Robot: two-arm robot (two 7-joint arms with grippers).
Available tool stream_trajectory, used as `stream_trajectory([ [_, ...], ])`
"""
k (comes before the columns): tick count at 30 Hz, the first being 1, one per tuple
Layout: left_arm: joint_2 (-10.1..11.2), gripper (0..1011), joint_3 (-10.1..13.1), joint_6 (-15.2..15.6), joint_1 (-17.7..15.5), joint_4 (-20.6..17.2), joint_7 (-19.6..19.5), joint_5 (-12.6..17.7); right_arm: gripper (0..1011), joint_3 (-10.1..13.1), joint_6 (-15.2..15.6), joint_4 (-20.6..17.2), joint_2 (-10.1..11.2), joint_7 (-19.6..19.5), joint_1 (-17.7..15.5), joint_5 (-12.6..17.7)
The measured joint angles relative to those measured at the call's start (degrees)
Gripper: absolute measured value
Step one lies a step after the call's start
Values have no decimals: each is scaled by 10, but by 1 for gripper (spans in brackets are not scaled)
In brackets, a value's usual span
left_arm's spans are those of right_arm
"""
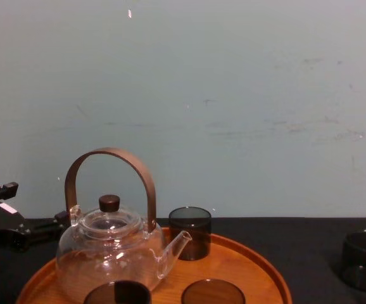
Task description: Pick up the glass from the table and place it on the tray.
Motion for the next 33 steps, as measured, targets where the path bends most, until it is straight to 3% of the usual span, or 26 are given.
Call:
stream_trajectory([
  [33, 0, 1001, 0, 0, 0, 0, 0, 0, 1002, -23, -14, 100, -31, 21, 76, -24],
])
